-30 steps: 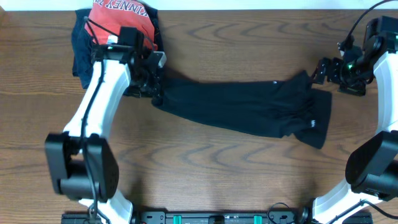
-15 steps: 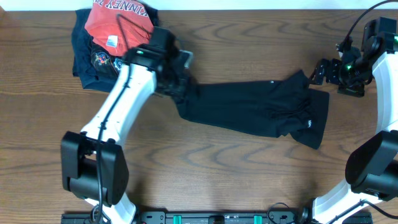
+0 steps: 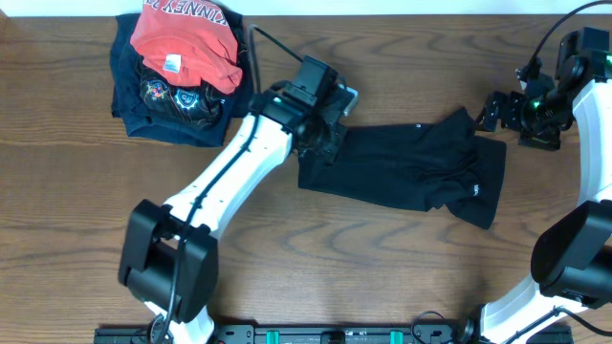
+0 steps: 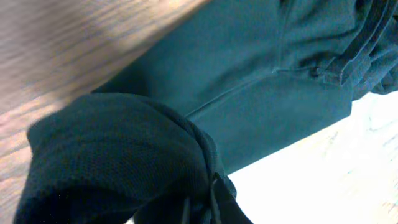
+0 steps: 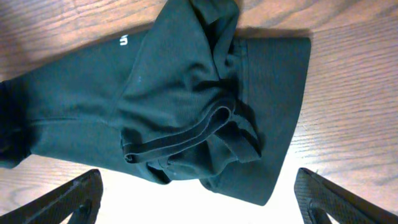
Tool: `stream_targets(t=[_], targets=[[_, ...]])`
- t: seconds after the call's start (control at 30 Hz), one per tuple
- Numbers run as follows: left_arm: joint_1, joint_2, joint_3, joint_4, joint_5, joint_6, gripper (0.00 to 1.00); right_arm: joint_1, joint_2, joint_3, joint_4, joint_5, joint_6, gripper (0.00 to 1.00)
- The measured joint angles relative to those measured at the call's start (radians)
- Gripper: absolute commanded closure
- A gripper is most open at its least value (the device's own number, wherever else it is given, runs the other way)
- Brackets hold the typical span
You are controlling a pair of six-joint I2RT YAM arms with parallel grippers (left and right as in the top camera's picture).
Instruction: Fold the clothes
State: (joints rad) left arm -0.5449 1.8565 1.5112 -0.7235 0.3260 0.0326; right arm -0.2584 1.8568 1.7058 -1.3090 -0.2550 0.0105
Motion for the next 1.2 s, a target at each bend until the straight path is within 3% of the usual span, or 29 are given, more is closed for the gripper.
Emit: stream_targets(t=[0.1, 0.2, 0.37, 0.43, 0.77, 0.93, 1.2], targets=[[-0.019, 0.023, 0.000, 0.011, 0.000, -0.004, 0.85, 0.000, 0.000, 0.000, 0.000, 0.000, 0.000, 0.03], [-0.035, 0.044, 0.000, 0.023, 0.000, -0.006, 0.57, 0.000, 0.000, 0.000, 0.000, 0.000, 0.000, 0.03], [-0.055, 0.058, 0.000, 0.052, 0.000, -0.006, 0.24, 0.000, 0.000, 0.000, 0.000, 0.000, 0.000, 0.03], [-0.063, 0.058, 0.000, 0.055, 0.000, -0.008, 0.18, 0.000, 0.000, 0.000, -0.001, 0.000, 0.000, 0.02], [-0.059, 0.047, 0.000, 0.023, 0.001, -0.010, 0.03, 0.000, 0.000, -0.014, 0.004, 0.000, 0.000, 0.01], [0.021, -0.064, 0.000, -0.034, 0.000, -0.010, 0.01, 0.000, 0.000, -0.144, 0.089, 0.006, 0.013, 0.01], [0.199, -0.241, 0.016, -0.129, -0.032, -0.010, 0.01, -0.008, 0.001, -0.377, 0.267, 0.143, 0.171, 0.01]])
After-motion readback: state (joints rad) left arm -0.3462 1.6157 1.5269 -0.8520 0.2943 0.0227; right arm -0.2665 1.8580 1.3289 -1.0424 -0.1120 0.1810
